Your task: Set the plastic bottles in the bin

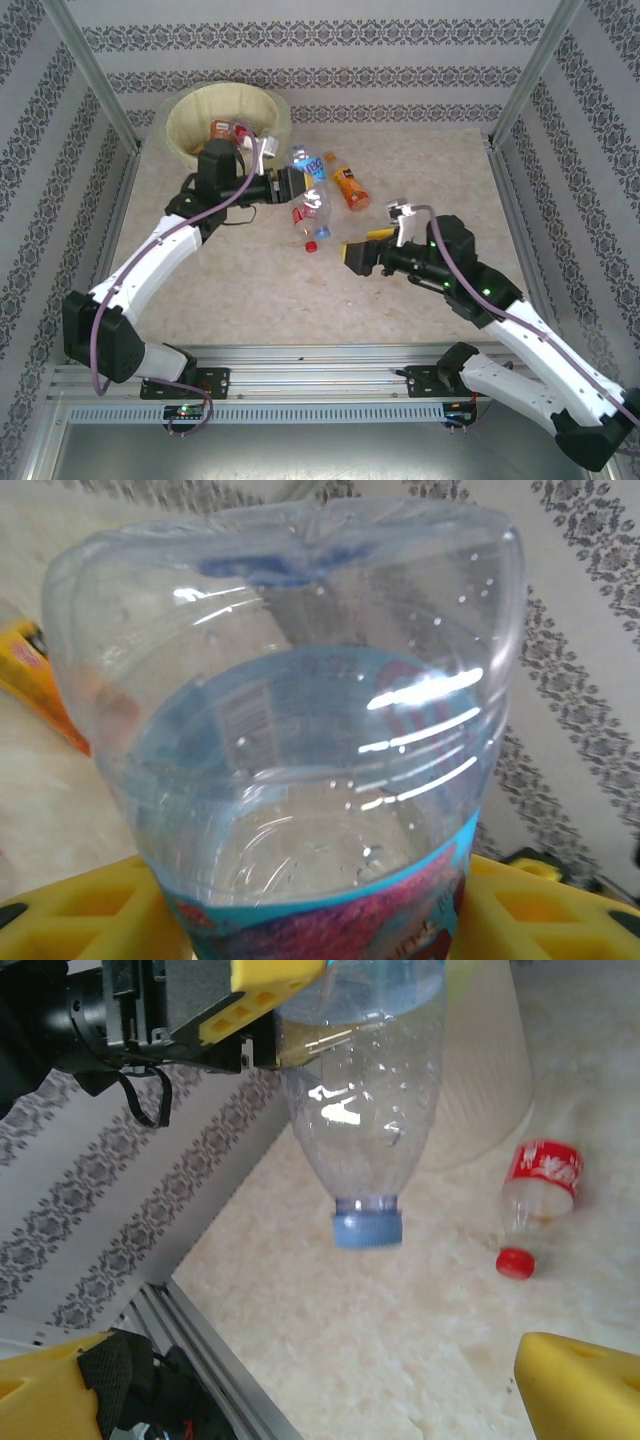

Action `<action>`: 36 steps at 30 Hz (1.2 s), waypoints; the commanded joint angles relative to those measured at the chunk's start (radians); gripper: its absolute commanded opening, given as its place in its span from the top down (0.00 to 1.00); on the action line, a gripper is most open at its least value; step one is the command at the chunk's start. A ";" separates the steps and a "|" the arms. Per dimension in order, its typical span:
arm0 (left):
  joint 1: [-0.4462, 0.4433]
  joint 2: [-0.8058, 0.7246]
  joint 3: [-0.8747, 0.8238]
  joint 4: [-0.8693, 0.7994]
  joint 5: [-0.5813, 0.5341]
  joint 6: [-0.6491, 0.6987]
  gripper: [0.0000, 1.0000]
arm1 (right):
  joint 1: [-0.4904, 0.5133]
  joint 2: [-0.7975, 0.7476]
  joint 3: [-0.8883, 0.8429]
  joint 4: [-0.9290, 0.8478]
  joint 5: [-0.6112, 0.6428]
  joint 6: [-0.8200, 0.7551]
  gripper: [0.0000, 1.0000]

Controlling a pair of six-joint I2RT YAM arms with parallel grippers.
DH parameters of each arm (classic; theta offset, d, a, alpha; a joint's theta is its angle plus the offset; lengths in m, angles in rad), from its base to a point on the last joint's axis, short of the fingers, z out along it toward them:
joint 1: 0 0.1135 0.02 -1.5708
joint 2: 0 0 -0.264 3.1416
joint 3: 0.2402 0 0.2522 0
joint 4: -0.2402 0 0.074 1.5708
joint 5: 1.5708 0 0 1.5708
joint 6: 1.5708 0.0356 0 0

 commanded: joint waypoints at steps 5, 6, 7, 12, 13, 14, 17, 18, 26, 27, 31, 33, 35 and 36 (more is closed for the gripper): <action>0.035 0.002 0.338 -0.443 -0.325 0.274 0.42 | 0.009 -0.130 0.086 -0.158 0.088 -0.058 0.02; 0.041 0.017 0.384 -0.483 -0.366 0.294 0.42 | 0.010 -0.140 0.093 -0.175 0.096 -0.064 0.02; 0.048 0.032 0.424 -0.512 -0.399 0.309 0.42 | 0.009 -0.149 0.099 -0.188 0.100 -0.070 0.02; 0.112 0.126 0.635 -0.597 -0.515 0.355 0.42 | 0.009 -0.182 0.108 -0.235 0.121 -0.083 0.02; 0.123 0.150 0.678 -0.615 -0.531 0.368 0.42 | 0.009 -0.186 0.106 -0.236 0.124 -0.082 0.02; 0.134 0.181 0.730 -0.635 -0.554 0.383 0.42 | 0.010 -0.190 0.103 -0.239 0.127 -0.083 0.02; 0.163 0.273 0.864 -0.681 -0.599 0.420 0.42 | 0.010 -0.199 0.094 -0.238 0.129 -0.077 0.02; 0.173 0.308 0.919 -0.695 -0.611 0.429 0.42 | 0.009 -0.201 0.091 -0.238 0.130 -0.078 0.02; 0.188 0.553 1.212 -0.758 -0.742 0.508 0.41 | 0.008 -0.200 0.102 -0.263 0.145 -0.090 0.02; 0.190 0.574 1.223 -0.760 -0.741 0.509 0.41 | 0.007 -0.200 0.105 -0.270 0.151 -0.092 0.02; 0.188 0.630 1.240 -0.782 -0.720 0.502 0.41 | 0.008 -0.198 0.106 -0.283 0.166 -0.101 0.02; 0.188 0.648 1.241 -0.797 -0.719 0.504 0.39 | 0.008 -0.195 0.102 -0.280 0.169 -0.100 0.02; 0.188 0.659 1.238 -0.813 -0.709 0.507 0.37 | 0.008 -0.188 0.099 -0.277 0.170 -0.101 0.02; 0.189 0.663 1.238 -0.820 -0.699 0.508 0.36 | 0.008 -0.183 0.096 -0.275 0.169 -0.101 0.02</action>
